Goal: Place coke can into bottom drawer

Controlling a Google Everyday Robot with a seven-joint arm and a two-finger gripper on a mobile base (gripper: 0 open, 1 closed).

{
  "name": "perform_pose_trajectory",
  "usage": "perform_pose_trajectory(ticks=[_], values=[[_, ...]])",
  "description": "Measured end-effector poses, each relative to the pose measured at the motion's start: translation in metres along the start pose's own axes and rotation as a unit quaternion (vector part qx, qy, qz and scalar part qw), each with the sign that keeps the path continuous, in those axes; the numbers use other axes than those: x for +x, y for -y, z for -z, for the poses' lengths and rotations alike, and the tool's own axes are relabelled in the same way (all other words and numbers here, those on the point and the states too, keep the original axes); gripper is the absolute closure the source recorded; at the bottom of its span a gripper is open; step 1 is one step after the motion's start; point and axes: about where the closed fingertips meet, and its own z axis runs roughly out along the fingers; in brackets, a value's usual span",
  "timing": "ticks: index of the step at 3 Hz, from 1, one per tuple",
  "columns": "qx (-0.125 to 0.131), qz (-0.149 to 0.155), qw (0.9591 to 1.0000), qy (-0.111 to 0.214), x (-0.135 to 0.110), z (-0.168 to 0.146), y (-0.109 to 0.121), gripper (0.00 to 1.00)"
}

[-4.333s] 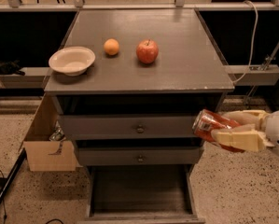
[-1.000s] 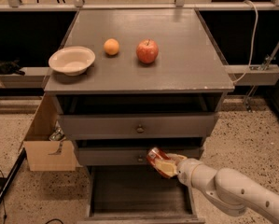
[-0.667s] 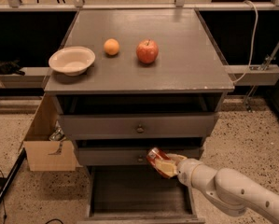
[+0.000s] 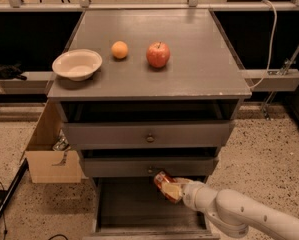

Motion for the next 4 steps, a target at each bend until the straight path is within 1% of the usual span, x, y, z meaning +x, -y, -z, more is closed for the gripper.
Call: perform_pose_trajectory(ticks=[1, 2, 3, 4], values=[[0.022, -0.027, 0.9991, -0.026, 0.056, -0.025, 0.022, 1.00], [0.040, -0.046, 0.9969, -0.049, 0.103, -0.047, 0.041, 1.00], [0.047, -0.056, 0.9952, -0.064, 0.137, -0.072, 0.054, 1.00], [0.056, -0.073, 0.9925, -0.081, 0.166, -0.099, 0.072, 1.00]])
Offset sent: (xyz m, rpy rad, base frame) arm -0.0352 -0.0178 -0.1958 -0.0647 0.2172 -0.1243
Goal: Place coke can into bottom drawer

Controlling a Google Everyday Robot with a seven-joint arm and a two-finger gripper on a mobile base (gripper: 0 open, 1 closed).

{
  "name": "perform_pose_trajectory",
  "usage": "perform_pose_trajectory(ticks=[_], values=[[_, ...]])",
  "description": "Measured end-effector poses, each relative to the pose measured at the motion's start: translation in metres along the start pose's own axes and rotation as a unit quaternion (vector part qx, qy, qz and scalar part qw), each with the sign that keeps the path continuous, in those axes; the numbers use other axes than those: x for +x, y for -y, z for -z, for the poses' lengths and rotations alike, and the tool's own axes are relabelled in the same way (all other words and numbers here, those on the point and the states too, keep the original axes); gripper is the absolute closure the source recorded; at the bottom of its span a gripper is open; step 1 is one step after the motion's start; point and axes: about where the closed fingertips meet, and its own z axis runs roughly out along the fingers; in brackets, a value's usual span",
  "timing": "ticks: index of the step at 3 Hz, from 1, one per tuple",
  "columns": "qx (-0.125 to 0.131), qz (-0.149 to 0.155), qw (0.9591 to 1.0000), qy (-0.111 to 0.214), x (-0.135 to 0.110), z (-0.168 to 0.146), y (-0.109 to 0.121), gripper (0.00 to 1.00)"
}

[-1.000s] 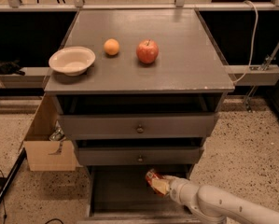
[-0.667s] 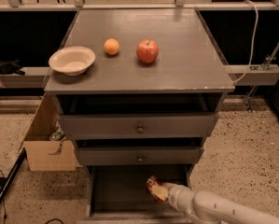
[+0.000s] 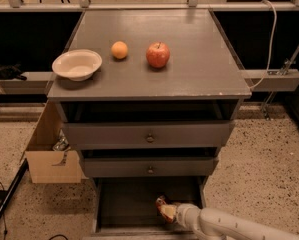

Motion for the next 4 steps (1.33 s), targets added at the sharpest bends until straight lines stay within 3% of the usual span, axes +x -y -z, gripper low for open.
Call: perform_pose_trajectory(ticks=[2, 3, 4], values=[[0.006, -0.031, 0.9992, -0.022, 0.026, -0.063, 0.035, 1.00], [0.005, -0.029, 0.9994, -0.020, 0.020, -0.070, 0.037, 1.00], [0.003, -0.029, 0.9994, -0.019, 0.019, -0.072, 0.036, 0.88]])
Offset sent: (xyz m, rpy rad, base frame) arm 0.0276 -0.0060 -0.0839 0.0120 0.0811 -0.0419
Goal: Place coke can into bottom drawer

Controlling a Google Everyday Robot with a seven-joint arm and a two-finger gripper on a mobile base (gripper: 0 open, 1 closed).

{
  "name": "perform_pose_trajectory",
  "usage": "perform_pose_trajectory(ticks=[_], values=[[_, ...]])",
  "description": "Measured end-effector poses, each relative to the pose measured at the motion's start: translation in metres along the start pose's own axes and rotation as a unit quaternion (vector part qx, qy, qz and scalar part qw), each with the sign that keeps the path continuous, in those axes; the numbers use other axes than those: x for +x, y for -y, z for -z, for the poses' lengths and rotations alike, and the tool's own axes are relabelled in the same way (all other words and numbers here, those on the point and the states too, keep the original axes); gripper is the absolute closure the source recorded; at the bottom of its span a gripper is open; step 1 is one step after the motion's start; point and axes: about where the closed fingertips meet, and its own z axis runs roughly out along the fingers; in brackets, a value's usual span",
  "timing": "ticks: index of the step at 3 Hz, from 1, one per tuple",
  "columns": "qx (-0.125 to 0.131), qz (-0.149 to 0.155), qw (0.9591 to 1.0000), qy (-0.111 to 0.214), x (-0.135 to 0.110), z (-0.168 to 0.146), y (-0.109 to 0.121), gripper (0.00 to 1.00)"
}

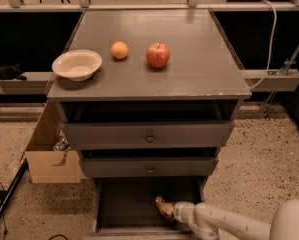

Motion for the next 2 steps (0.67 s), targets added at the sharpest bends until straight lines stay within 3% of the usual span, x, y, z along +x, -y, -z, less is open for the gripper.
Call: perform_pose_trajectory(ticks=[1, 2], values=[[0.000, 0.000, 1.0000, 0.000, 0.0000, 0.0000, 0.0000, 0.66], [0.000, 0.000, 1.0000, 0.000, 0.0000, 0.0000, 0.0000, 0.35]])
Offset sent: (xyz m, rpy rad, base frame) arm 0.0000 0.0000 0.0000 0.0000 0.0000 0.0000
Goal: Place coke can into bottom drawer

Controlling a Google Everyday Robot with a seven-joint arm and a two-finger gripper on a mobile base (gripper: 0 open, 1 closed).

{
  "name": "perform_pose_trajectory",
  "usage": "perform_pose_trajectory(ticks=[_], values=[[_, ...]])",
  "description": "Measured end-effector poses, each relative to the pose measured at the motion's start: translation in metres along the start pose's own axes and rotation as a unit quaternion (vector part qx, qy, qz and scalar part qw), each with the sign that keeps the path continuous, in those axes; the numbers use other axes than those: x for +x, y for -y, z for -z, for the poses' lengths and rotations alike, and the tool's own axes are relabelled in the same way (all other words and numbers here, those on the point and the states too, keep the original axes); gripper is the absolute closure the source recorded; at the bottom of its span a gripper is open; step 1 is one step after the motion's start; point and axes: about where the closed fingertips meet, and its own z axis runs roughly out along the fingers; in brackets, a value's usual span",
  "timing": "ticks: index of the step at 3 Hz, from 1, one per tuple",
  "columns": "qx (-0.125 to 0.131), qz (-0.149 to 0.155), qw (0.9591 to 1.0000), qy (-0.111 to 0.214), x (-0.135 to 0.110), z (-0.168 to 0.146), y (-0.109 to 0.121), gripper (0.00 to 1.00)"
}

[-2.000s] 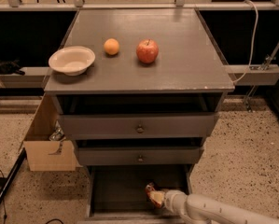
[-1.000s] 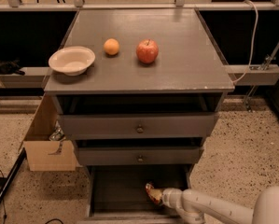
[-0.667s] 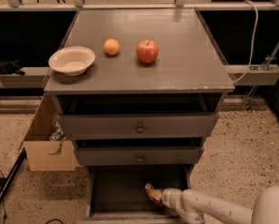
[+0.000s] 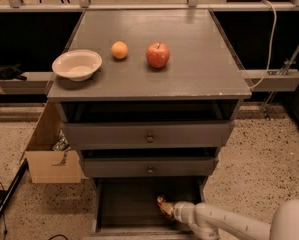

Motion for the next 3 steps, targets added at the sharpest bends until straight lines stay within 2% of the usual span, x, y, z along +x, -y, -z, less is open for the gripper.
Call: perform_pose_trajectory(ticks=[1, 2, 3], values=[[0.000, 0.000, 1.0000, 0.000, 0.0000, 0.0000, 0.0000, 0.12], [0.000, 0.000, 1.0000, 0.000, 0.0000, -0.0001, -0.0001, 0.00], [0.000, 0.000, 1.0000, 0.000, 0.0001, -0.0001, -0.0001, 0.00]])
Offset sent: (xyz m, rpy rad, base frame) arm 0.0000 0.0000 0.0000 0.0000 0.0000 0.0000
